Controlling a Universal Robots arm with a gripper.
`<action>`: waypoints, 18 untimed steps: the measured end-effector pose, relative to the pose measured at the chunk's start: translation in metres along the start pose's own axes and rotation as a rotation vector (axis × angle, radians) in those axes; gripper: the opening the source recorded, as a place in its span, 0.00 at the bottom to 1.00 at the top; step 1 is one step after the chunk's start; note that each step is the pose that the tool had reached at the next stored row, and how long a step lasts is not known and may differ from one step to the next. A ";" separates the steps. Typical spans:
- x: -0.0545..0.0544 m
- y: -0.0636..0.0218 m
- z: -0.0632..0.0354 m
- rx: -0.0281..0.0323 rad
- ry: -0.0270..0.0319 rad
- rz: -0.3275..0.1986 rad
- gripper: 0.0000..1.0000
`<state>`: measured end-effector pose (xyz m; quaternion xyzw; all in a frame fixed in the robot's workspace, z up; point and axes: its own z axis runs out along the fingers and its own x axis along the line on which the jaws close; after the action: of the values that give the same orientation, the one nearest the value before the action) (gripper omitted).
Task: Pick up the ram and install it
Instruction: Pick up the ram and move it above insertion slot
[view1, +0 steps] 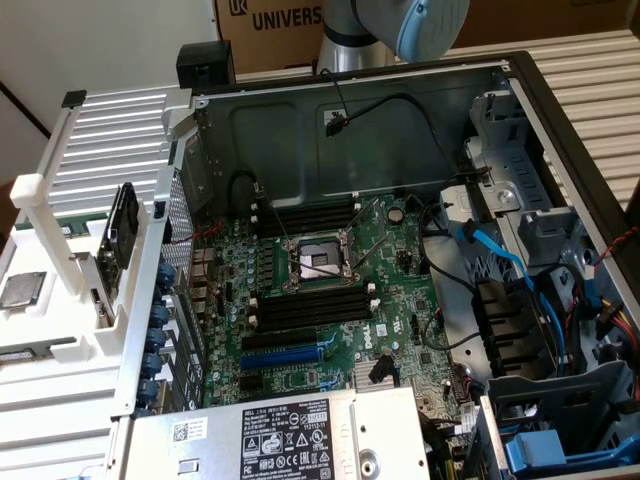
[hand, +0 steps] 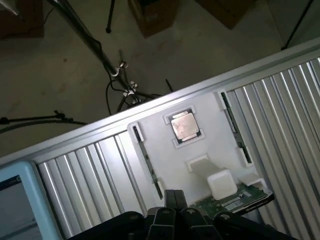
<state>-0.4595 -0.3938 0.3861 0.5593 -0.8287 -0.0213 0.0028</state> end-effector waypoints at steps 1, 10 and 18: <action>0.000 0.0000 0.0001 0.0001 0.0000 0.000 0.10; 0.002 0.0049 0.0104 0.0021 -0.0004 -0.011 0.10; 0.003 0.0060 0.0200 0.0008 0.0040 -0.124 0.10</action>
<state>-0.4667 -0.3938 0.3663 0.6097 -0.7924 -0.0200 0.0029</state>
